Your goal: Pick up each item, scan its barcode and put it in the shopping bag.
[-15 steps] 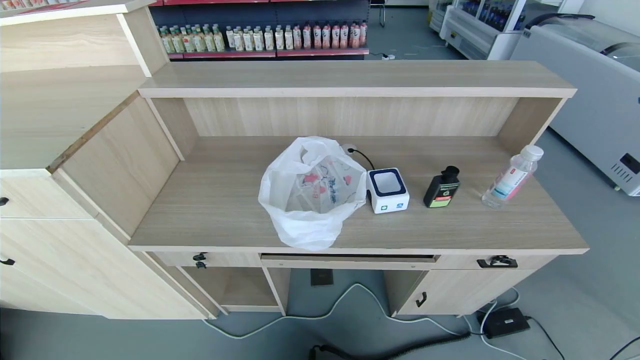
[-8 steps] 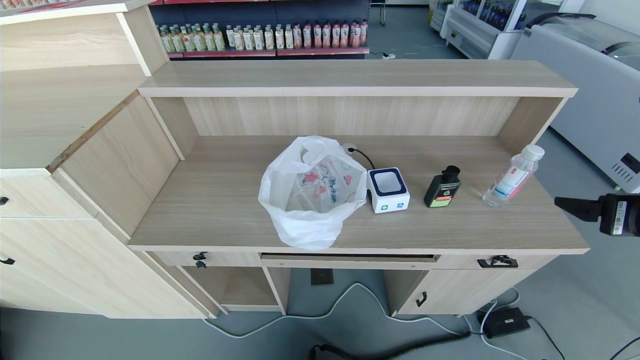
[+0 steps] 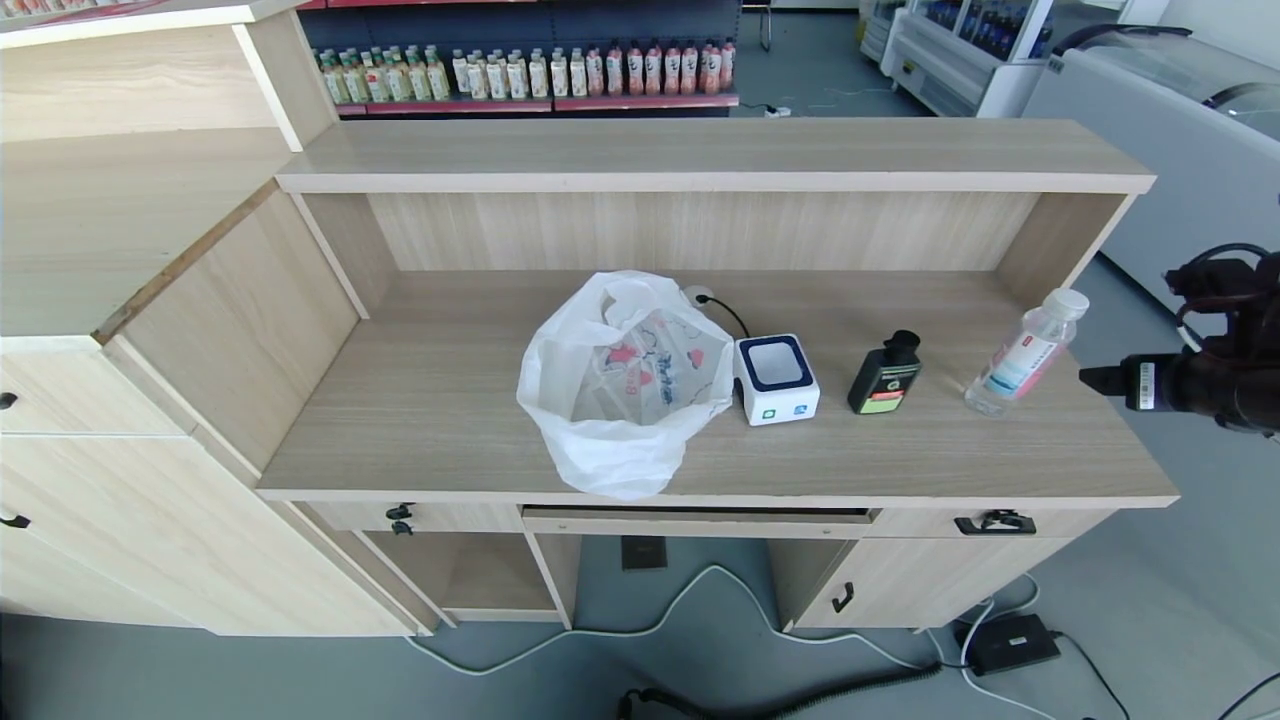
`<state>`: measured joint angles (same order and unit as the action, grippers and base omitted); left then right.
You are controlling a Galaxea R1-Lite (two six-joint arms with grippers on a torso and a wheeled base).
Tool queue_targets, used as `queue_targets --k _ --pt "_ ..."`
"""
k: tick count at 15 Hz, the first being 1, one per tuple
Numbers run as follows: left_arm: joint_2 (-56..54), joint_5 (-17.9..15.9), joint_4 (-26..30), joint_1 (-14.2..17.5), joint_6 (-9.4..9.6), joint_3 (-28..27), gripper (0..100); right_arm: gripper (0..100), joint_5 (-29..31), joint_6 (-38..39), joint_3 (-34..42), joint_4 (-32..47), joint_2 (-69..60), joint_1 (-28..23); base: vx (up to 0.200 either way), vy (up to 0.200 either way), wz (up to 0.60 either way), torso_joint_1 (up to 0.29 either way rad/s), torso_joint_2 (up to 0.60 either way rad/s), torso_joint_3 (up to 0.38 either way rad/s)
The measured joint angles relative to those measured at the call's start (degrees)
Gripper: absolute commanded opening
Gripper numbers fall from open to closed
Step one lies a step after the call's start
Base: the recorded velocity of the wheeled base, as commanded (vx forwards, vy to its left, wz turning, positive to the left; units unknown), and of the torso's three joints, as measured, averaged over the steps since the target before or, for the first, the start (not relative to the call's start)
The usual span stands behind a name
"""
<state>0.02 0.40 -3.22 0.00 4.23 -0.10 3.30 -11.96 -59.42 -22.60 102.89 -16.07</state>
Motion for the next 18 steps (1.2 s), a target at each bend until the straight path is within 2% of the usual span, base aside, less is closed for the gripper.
queue_targets --k 2,4,7,13,18 --pt "0.0 0.0 0.0 0.0 -0.02 0.0 100 100 -0.9 -0.5 -4.4 0.0 4.7 1.1 0.000 0.000 0.00 0.000 0.00 0.000" --pt "0.0 0.0 0.0 0.0 0.00 0.0 100 100 -4.8 -0.6 -6.9 -0.1 8.4 3.1 0.000 0.000 0.00 0.000 0.00 0.000" --pt "0.0 0.0 0.0 0.0 0.00 0.0 100 100 -6.6 -0.7 -9.9 -0.2 11.9 6.0 0.000 0.000 0.00 0.000 0.00 0.000" --pt "0.0 0.0 0.0 0.0 0.00 0.0 100 100 -7.0 -1.1 -14.7 -0.2 16.8 11.5 0.000 0.000 0.00 0.000 0.00 0.000" --pt "0.0 0.0 0.0 0.0 0.00 0.0 100 100 -6.9 -3.7 -19.0 -0.2 20.7 13.3 0.000 0.000 0.00 0.000 0.00 0.000"
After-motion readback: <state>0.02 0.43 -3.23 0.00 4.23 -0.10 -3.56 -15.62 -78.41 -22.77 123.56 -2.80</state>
